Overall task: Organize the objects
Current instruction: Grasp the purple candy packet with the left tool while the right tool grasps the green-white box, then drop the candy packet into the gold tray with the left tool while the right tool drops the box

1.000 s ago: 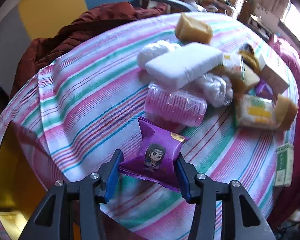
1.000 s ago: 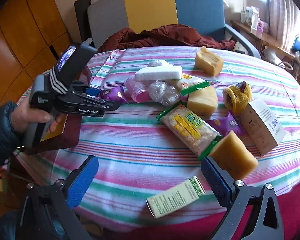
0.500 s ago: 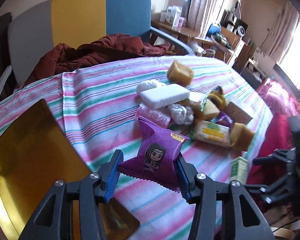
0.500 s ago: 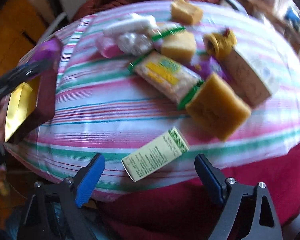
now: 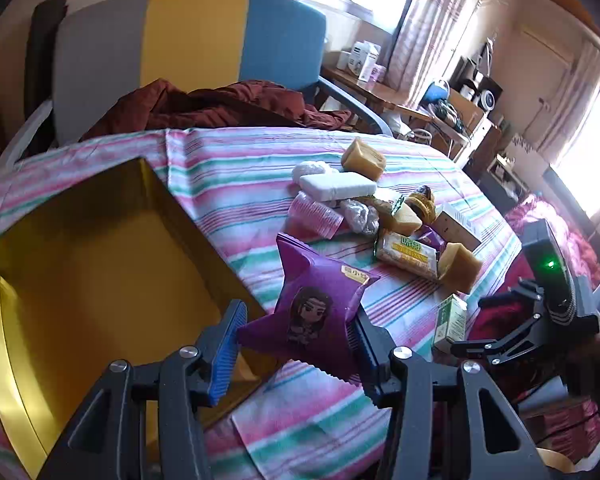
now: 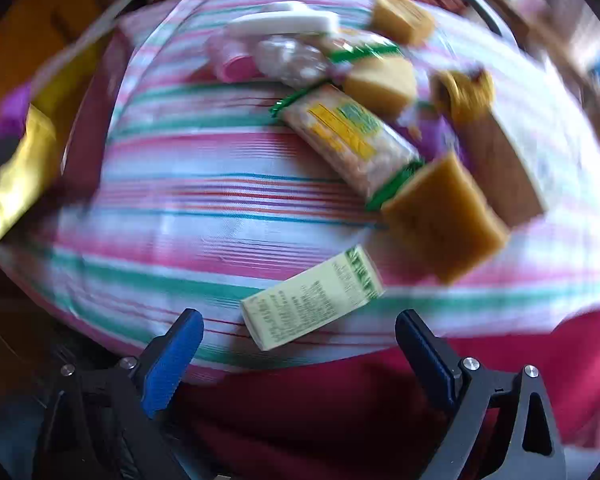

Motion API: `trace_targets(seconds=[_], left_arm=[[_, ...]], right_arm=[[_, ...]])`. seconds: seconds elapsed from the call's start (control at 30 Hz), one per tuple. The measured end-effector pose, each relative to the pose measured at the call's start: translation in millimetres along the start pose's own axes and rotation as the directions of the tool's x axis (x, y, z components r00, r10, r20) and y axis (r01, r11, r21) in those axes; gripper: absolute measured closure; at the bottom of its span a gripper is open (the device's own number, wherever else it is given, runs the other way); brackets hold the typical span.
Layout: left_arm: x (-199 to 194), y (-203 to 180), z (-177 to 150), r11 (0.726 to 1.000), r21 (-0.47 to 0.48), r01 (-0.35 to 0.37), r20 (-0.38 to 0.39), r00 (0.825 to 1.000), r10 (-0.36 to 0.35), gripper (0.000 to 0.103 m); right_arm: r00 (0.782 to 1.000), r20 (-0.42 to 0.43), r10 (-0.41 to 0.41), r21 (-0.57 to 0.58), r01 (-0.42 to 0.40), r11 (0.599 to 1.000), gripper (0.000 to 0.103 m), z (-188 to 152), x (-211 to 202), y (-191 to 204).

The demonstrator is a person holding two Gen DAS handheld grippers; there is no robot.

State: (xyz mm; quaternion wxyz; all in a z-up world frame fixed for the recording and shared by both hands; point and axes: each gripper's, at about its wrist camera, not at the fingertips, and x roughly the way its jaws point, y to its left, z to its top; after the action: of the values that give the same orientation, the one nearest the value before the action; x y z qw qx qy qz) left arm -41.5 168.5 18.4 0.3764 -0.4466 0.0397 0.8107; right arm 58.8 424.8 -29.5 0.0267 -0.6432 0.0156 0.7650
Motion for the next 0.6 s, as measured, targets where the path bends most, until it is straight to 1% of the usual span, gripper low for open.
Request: trace_targets(seconds=[0.03, 0.1, 0.2, 0.23, 0.27, 0.3, 0.37, 0.43, 0.5, 0.6], left_arm=[[-1.7, 2.3, -2.7, 1.000, -0.011, -0.001, 0.002, 1.000, 0.001, 0.052], [-5.1, 8.0, -9.0, 0.999, -0.033, -0.005, 0.005, 1.000, 0.005, 0.052], [-12.3, 16.4, -18.5, 0.997, -0.069, -0.017, 0.015, 1.000, 0.018, 0.052], [-15.4, 20.2, -21.6, 0.996, -0.086, -0.022, 0.019, 1.000, 0.024, 0.052], [-18.2, 24.1, -23.6, 0.995, -0.098, -0.025, 0.022, 0.999, 0.028, 0.052], [-20.5, 27.4, -26.0, 0.993, -0.111, -0.031, 0.024, 0.999, 0.034, 0.052], [-24.3, 34.9, -31.1, 0.990, -0.134, -0.049, 0.026, 0.998, 0.053, 0.052], [-26.3, 45.9, -38.1, 0.983, -0.171, -0.072, 0.025, 0.997, 0.077, 0.052], [-28.5, 56.4, -44.5, 0.975, -0.204, -0.090, 0.024, 0.995, 0.097, 0.052], [-33.1, 73.6, -54.4, 0.954, -0.258, -0.151, 0.018, 0.987, 0.161, 0.052]], right_arm=[[1.000, -0.011, -0.013, -0.064, 0.013, 0.998, 0.005, 2.5, 0.9, 3.7], [0.999, -0.042, -0.034, -0.131, 0.028, 0.991, 0.005, 7.4, 7.2, 6.7], [0.993, -0.086, -0.079, -0.194, 0.061, 0.979, 0.006, 13.6, 22.9, 8.7], [0.990, -0.116, -0.084, -0.203, 0.059, 0.977, 0.010, 15.6, 29.3, 8.6], [0.989, -0.126, -0.082, -0.216, 0.053, 0.975, 0.024, 15.9, 31.5, 9.7], [0.988, -0.129, -0.084, -0.236, 0.052, 0.970, 0.027, 15.0, 33.6, 12.0], [0.990, -0.109, -0.095, -0.252, 0.065, 0.966, 0.028, 13.3, 31.8, 14.5], [0.993, -0.080, -0.087, -0.253, 0.065, 0.965, 0.028, 11.2, 27.3, 15.1], [0.996, -0.041, -0.085, -0.223, 0.074, 0.972, 0.028, 11.2, 19.4, 11.8], [0.999, 0.019, -0.041, -0.189, 0.044, 0.981, 0.028, 15.2, 1.4, 12.1]])
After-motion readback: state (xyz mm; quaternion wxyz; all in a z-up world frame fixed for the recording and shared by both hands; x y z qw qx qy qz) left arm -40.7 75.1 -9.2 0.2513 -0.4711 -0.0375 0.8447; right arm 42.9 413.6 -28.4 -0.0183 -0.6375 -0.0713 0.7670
